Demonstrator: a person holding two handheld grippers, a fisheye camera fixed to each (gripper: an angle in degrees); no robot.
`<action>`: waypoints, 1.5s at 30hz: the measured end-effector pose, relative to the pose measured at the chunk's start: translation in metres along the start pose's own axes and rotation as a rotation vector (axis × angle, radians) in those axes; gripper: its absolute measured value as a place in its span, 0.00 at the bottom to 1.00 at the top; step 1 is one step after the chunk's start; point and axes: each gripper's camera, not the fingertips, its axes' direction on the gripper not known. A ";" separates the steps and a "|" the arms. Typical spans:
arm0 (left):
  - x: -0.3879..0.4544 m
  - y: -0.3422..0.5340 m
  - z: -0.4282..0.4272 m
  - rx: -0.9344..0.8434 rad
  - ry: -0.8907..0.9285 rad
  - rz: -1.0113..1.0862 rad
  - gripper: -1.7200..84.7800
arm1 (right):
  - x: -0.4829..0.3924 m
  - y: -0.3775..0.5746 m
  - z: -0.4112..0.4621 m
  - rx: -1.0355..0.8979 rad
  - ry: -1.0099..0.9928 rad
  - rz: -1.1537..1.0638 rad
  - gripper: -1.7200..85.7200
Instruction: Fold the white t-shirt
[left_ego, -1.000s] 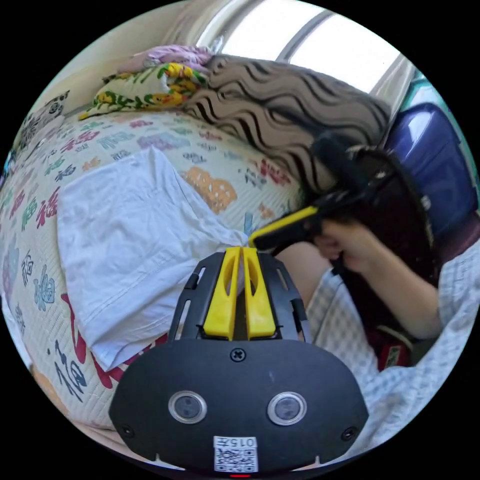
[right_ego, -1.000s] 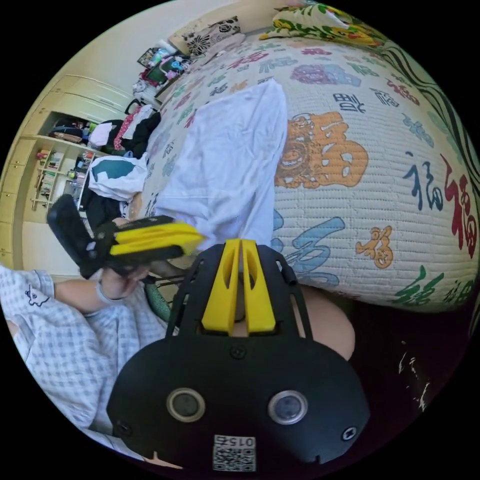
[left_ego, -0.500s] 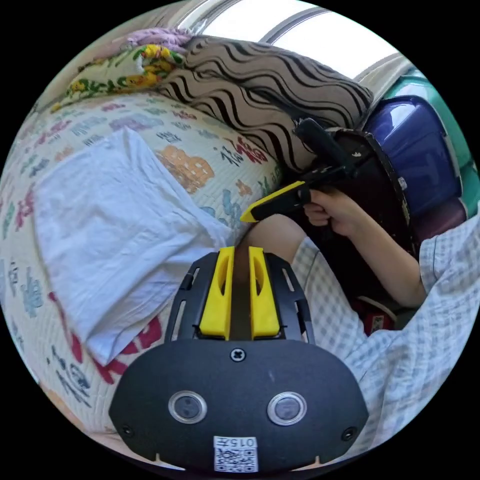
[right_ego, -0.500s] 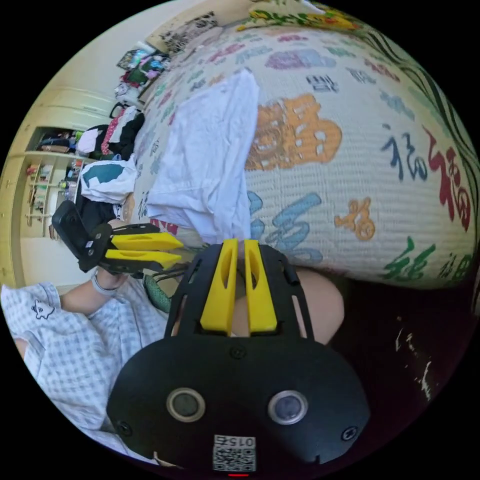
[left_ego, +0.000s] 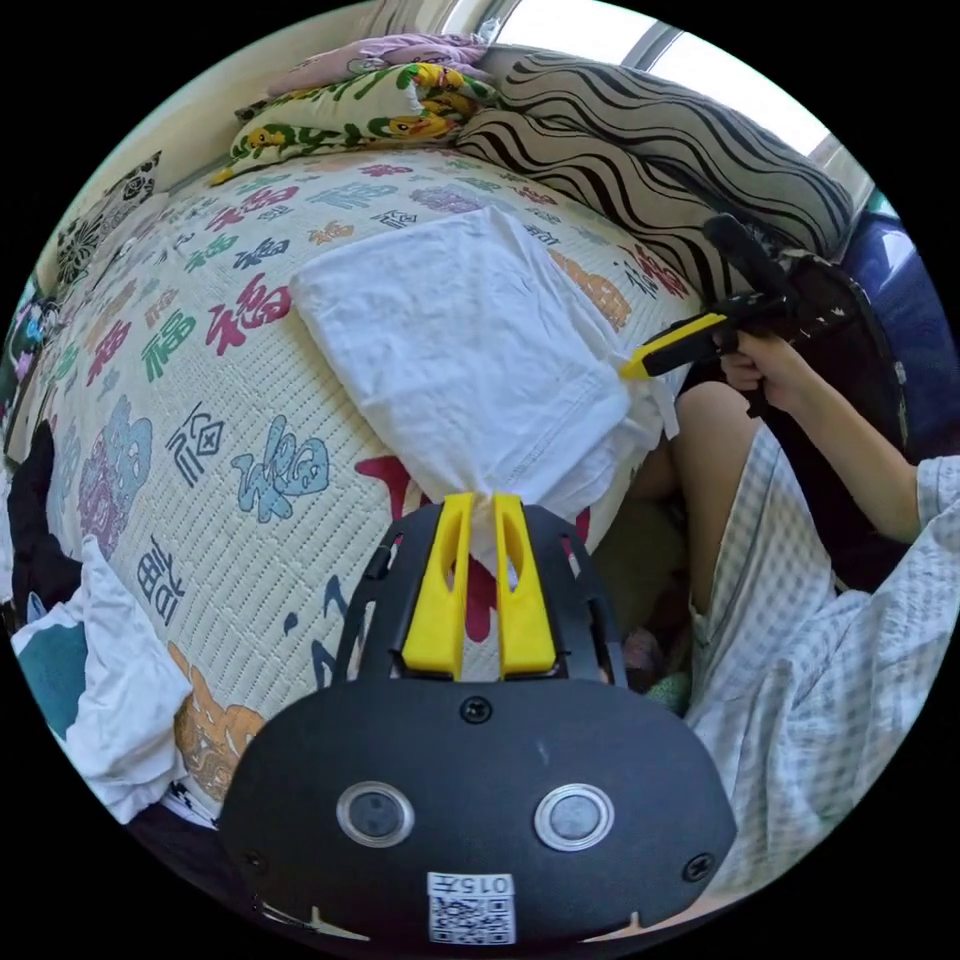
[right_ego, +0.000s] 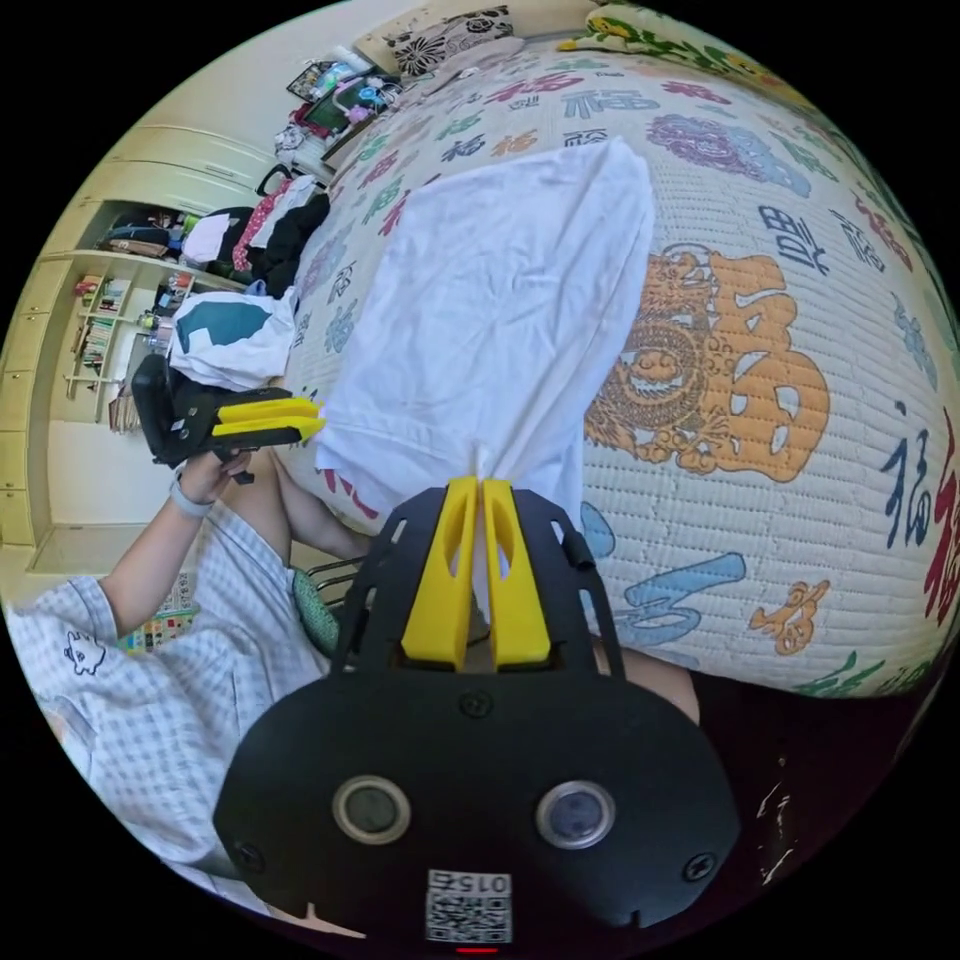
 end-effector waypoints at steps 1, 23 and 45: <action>0.002 0.005 -0.005 0.015 0.018 0.023 0.04 | -0.003 0.006 -0.001 0.013 -0.004 -0.006 0.02; 0.010 0.070 -0.045 0.137 -0.131 0.100 0.09 | -0.093 0.065 0.071 -0.055 0.337 -0.087 0.02; -0.032 0.068 -0.064 0.050 0.119 0.559 0.08 | -0.267 -0.037 0.244 -0.223 0.223 -0.368 0.02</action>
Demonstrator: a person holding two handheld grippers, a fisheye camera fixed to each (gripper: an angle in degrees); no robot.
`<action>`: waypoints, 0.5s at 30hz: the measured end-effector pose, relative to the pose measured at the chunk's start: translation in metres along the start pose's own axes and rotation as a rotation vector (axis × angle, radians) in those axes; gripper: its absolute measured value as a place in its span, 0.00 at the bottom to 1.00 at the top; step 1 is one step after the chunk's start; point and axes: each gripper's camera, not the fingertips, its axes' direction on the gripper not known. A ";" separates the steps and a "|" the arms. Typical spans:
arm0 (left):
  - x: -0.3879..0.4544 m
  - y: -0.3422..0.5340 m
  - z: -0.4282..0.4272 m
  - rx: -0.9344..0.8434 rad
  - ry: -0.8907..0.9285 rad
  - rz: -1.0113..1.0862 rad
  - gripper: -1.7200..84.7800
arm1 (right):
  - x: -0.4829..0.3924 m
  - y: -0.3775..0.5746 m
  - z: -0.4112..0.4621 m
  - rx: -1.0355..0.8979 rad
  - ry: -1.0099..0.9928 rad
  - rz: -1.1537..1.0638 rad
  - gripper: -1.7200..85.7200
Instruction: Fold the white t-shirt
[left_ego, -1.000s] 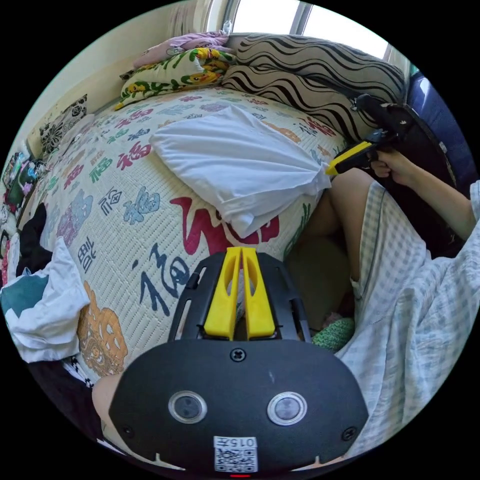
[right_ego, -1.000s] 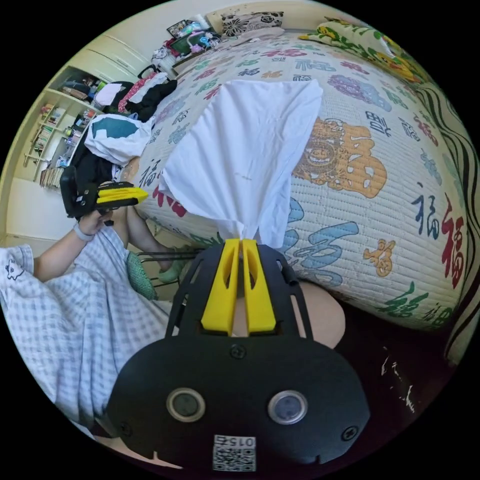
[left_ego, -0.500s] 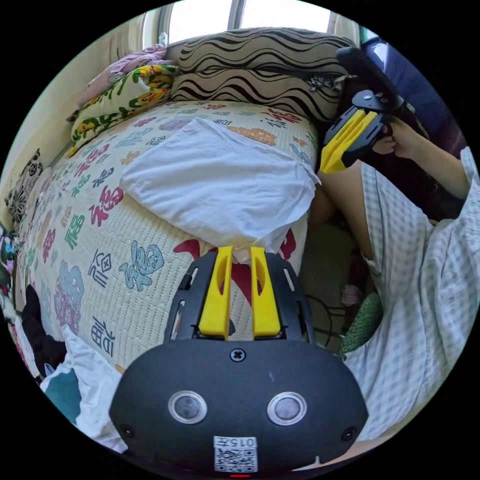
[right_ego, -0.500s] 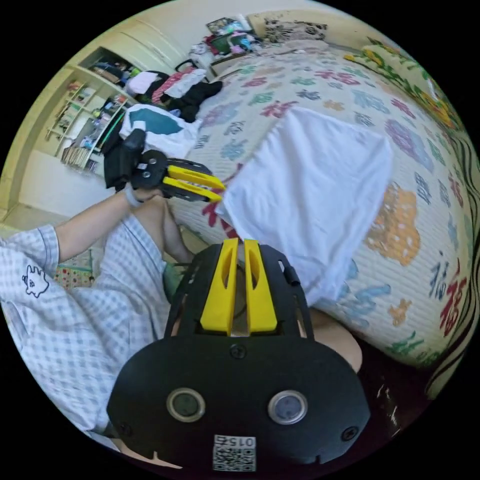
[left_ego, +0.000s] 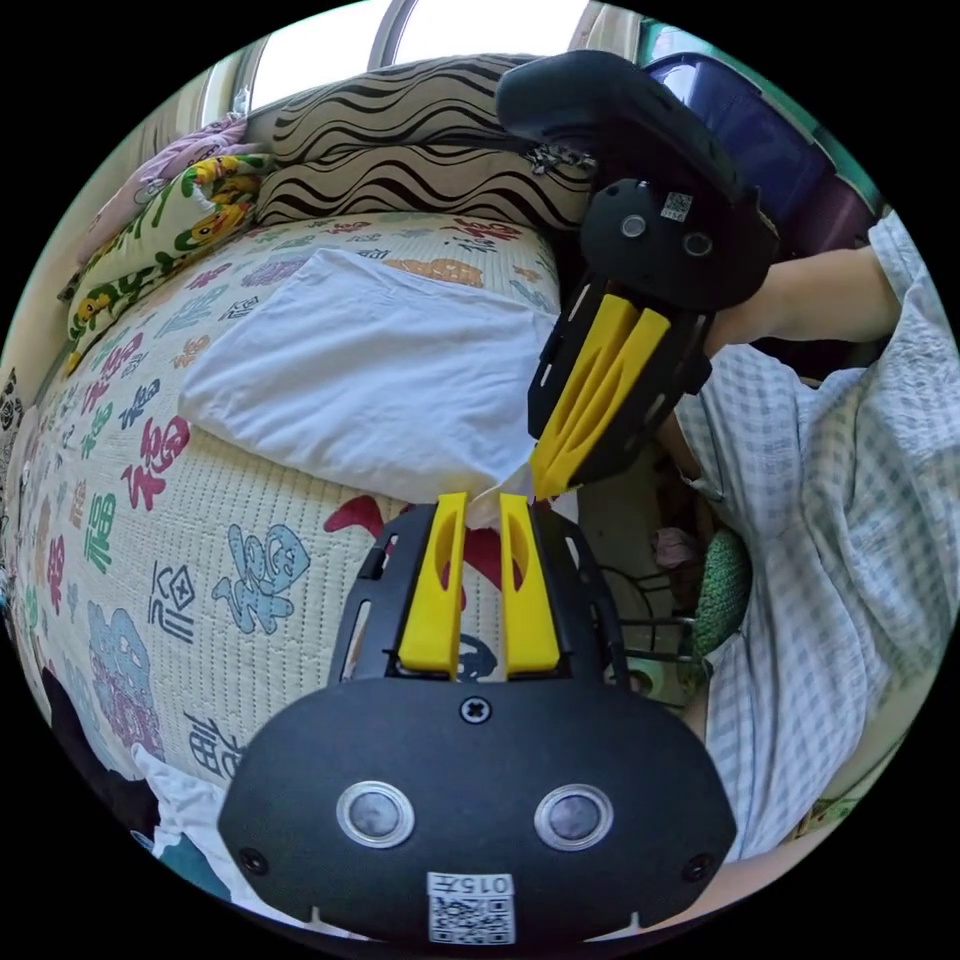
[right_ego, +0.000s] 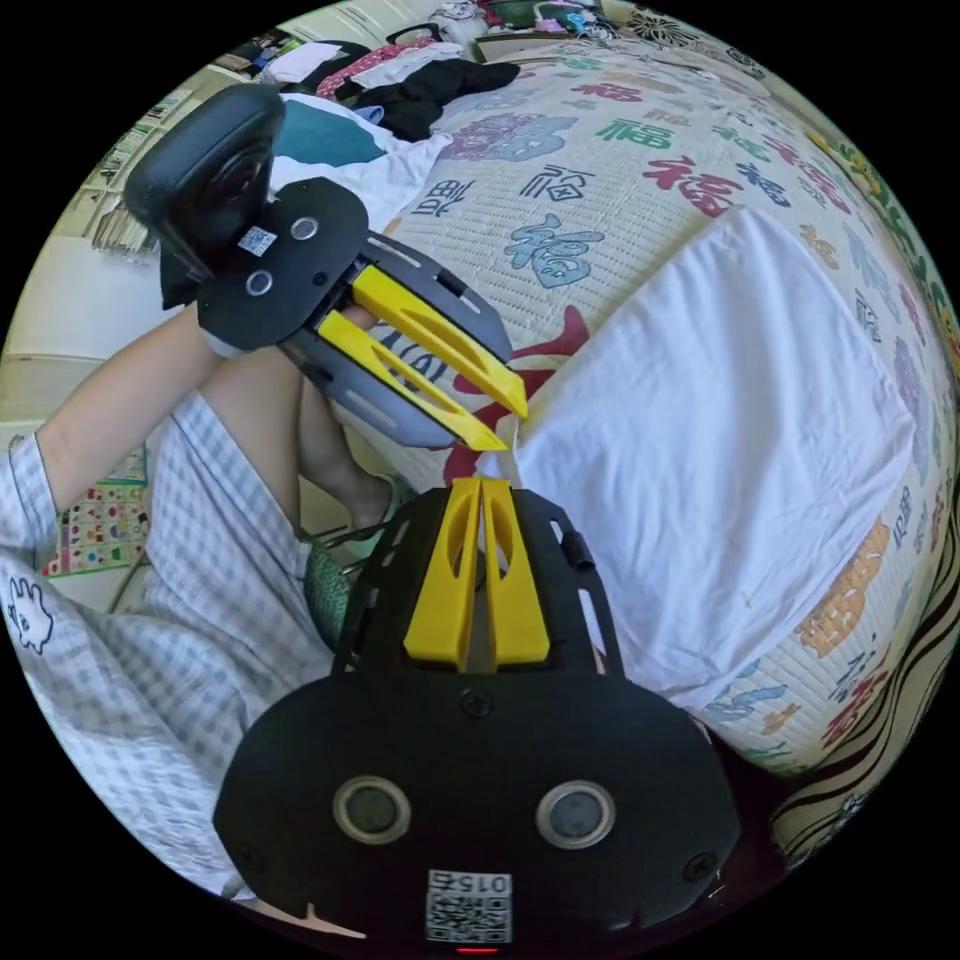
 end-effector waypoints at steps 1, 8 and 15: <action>-0.001 0.003 -0.001 0.002 0.009 0.004 0.07 | -0.005 0.000 0.002 0.010 0.047 0.001 0.02; 0.006 0.016 -0.015 0.013 -0.034 0.055 0.02 | -0.023 -0.021 0.028 -0.035 0.186 -0.005 0.03; 0.025 0.033 -0.042 0.086 -0.134 0.007 0.01 | -0.052 -0.016 0.028 0.028 0.234 -0.082 0.03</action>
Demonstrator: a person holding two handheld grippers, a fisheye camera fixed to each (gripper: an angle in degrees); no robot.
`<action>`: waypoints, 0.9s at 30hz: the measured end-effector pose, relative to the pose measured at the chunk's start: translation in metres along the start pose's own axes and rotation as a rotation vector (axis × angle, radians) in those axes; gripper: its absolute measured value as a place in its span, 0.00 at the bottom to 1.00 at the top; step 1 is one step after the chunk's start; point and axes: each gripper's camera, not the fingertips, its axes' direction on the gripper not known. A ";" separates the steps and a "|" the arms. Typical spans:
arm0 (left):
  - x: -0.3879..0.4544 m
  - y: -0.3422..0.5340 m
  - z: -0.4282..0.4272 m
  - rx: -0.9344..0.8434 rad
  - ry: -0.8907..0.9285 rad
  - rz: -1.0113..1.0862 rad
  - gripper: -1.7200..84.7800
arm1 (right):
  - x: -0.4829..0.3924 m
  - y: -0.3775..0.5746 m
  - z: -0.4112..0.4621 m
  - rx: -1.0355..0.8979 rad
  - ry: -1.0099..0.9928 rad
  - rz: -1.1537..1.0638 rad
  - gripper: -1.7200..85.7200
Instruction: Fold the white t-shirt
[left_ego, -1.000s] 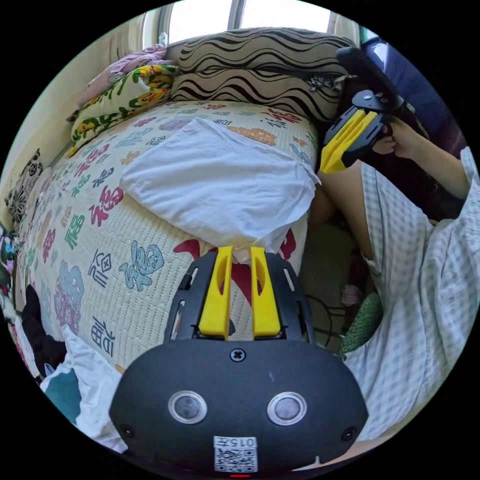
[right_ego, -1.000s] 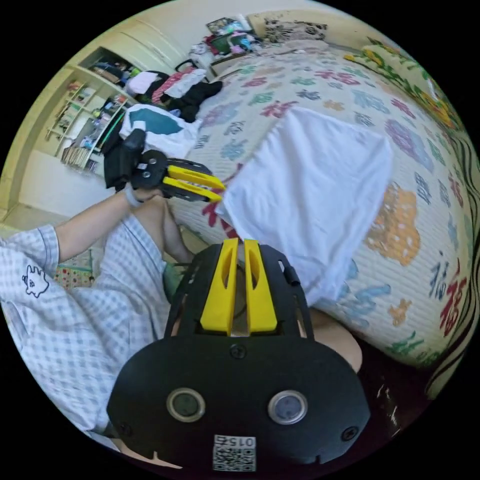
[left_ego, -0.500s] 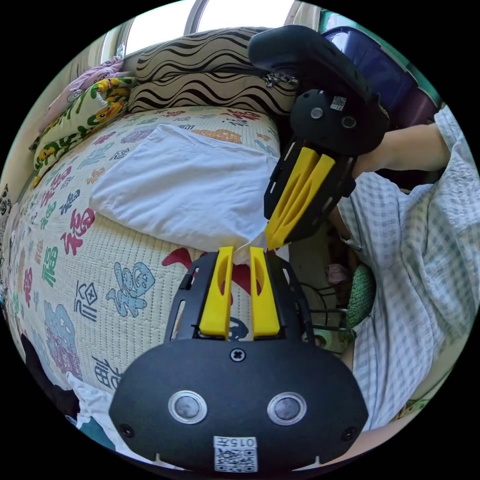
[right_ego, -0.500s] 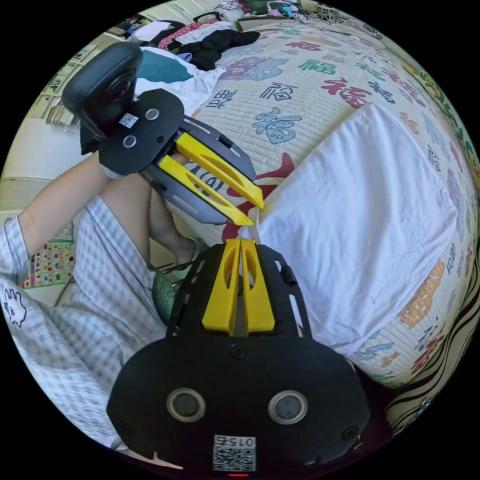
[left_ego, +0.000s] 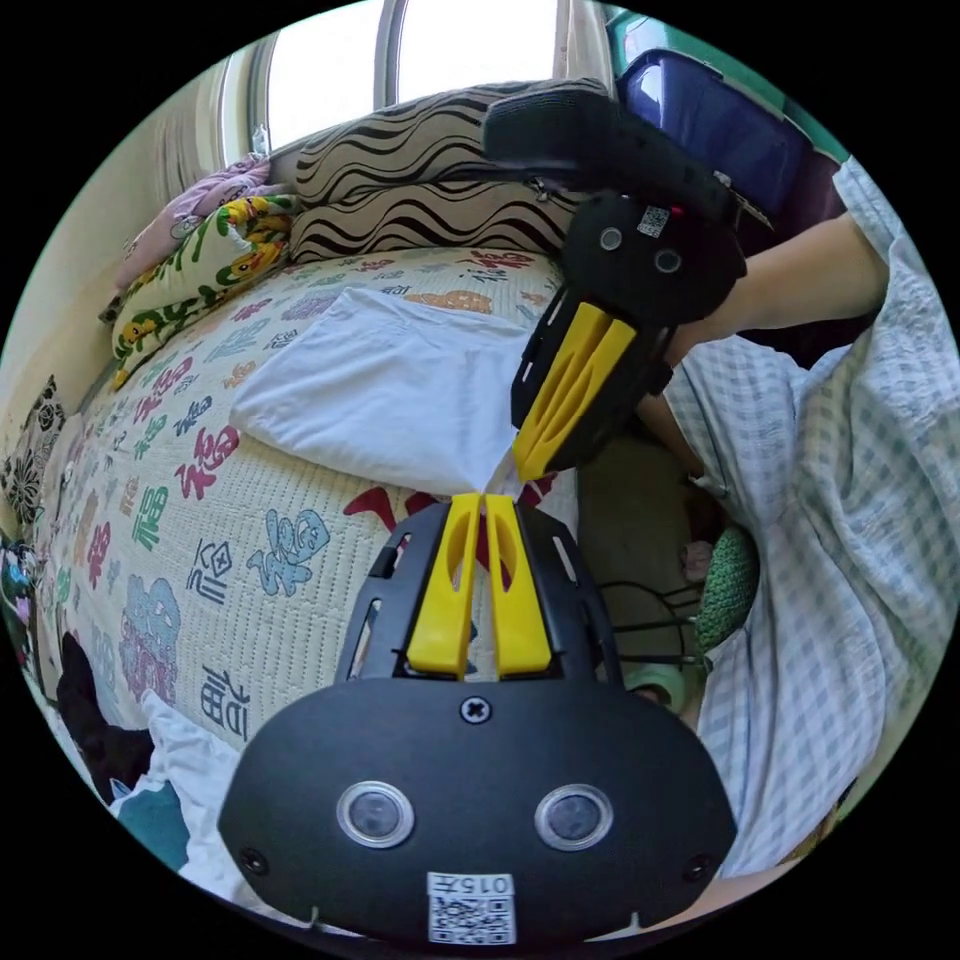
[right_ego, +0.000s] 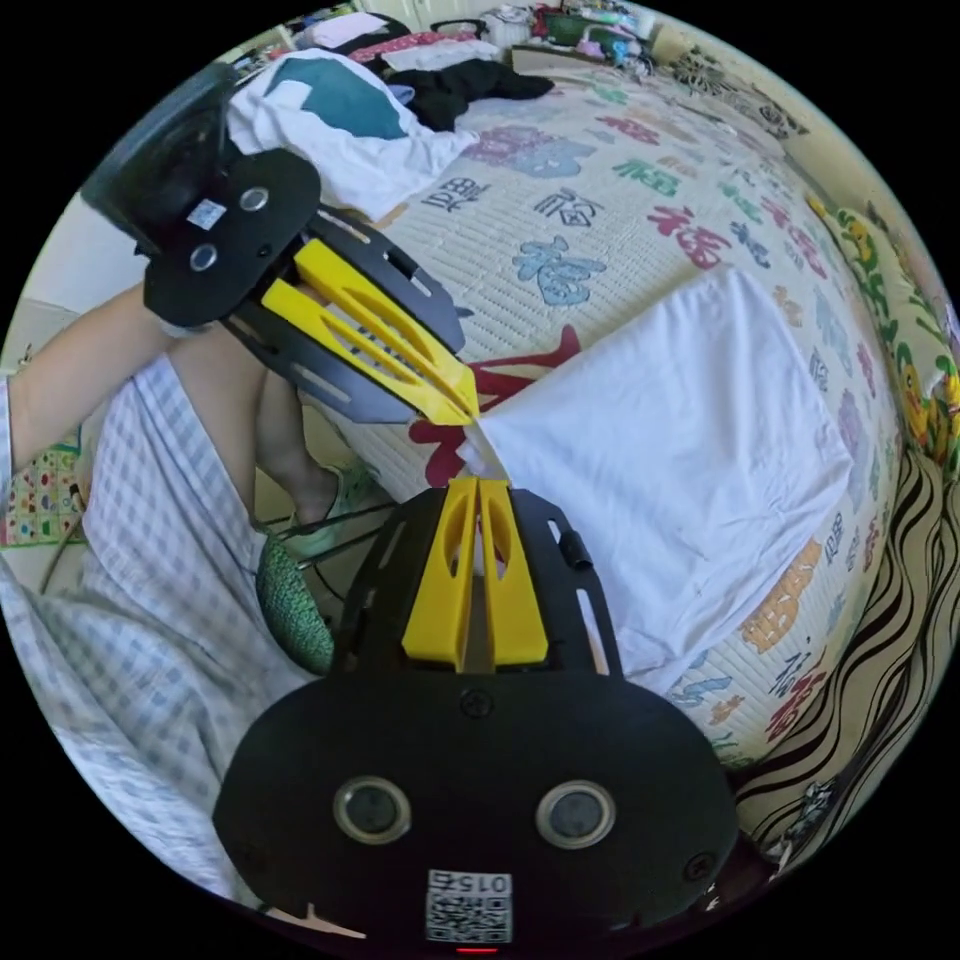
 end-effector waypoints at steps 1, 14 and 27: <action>0.004 0.003 -0.005 0.020 -0.020 -0.012 0.01 | -0.004 0.002 -0.005 0.035 0.023 -0.014 0.04; 0.025 0.007 -0.014 -0.003 -0.083 -0.035 0.01 | -0.017 0.001 -0.012 0.078 0.181 -0.117 0.04; -0.050 -0.012 0.006 -0.024 -0.018 -0.237 0.06 | 0.040 0.008 0.014 -0.081 -0.121 -0.016 0.01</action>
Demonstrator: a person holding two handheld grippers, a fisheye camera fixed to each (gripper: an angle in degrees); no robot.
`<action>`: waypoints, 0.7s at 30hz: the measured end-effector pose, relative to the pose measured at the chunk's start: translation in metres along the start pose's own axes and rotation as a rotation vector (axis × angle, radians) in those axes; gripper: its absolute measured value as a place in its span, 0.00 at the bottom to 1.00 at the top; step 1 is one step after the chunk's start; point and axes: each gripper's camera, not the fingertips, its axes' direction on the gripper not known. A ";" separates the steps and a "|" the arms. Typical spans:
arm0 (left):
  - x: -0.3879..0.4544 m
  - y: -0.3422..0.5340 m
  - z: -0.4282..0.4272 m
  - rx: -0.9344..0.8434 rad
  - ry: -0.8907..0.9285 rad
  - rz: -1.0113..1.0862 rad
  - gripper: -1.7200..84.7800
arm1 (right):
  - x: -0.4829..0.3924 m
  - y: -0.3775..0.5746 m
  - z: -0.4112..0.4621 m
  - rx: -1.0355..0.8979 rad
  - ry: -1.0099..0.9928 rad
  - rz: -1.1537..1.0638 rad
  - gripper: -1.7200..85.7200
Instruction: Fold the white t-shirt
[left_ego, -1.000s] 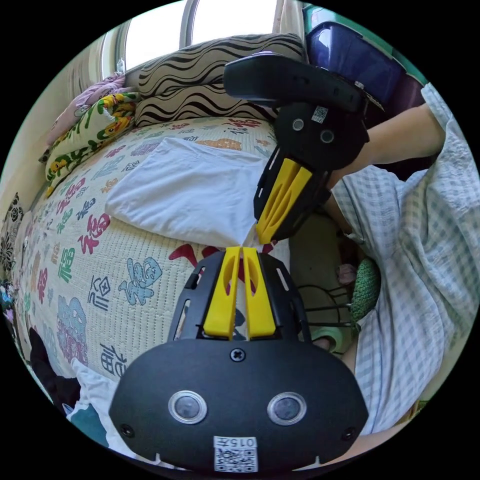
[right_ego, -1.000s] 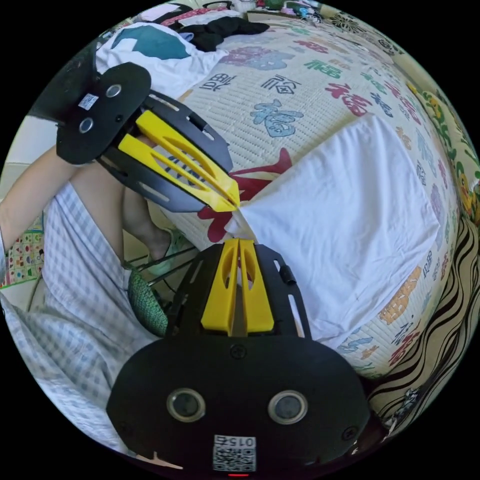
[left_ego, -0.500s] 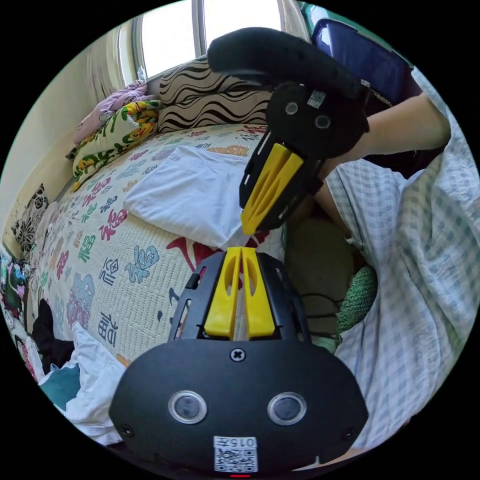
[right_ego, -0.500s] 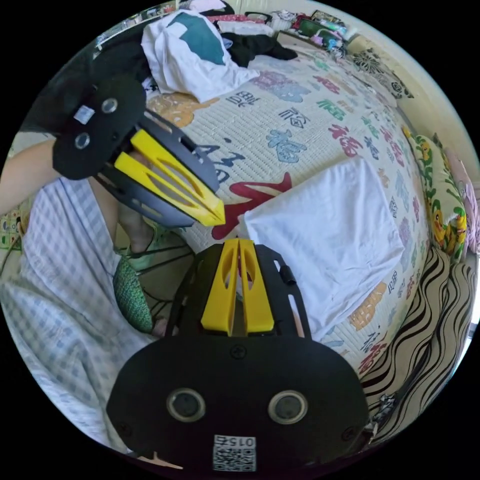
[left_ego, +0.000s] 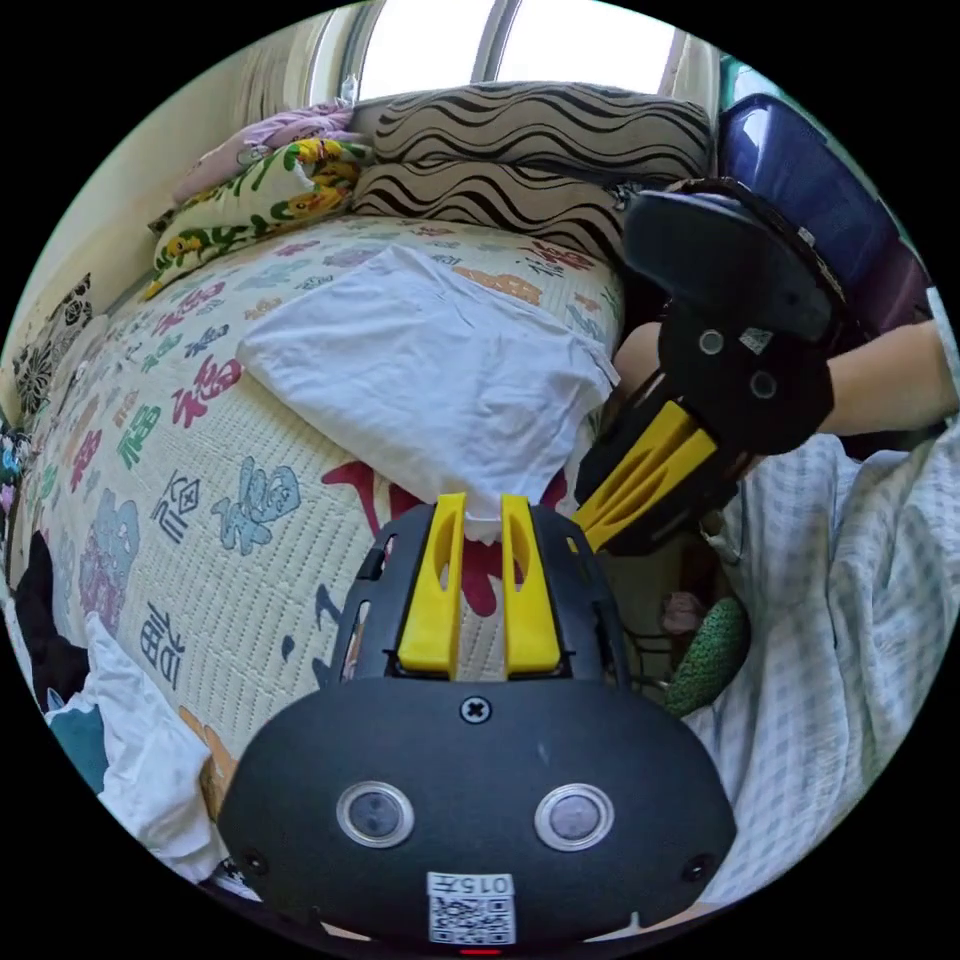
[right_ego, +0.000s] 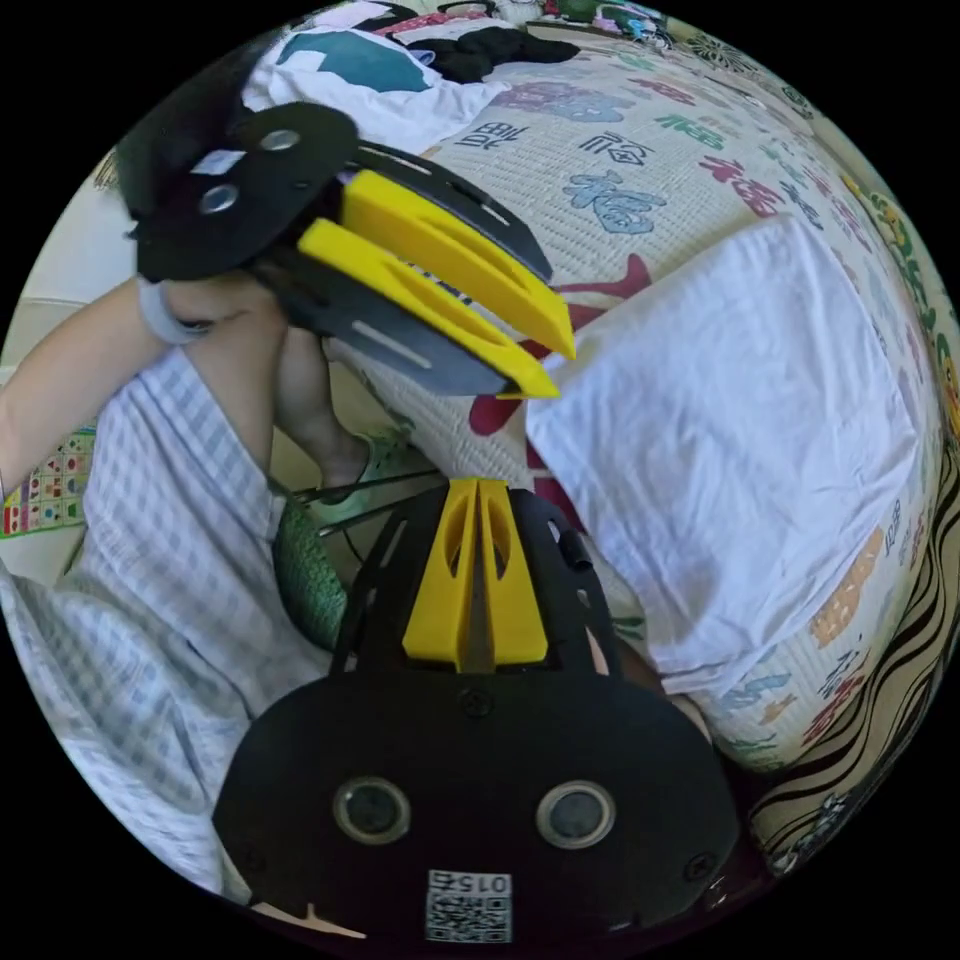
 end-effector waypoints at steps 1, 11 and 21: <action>-0.004 -0.003 0.011 -0.051 0.024 -0.012 0.05 | 0.003 0.008 -0.004 -0.004 -0.001 0.004 0.01; -0.037 0.008 -0.022 -0.109 -0.098 -0.197 0.02 | 0.108 0.092 -0.086 0.248 -0.136 0.278 0.02; -0.170 -0.072 -0.062 0.132 -0.096 -0.441 0.11 | 0.307 0.125 -0.168 0.475 -0.218 0.611 0.13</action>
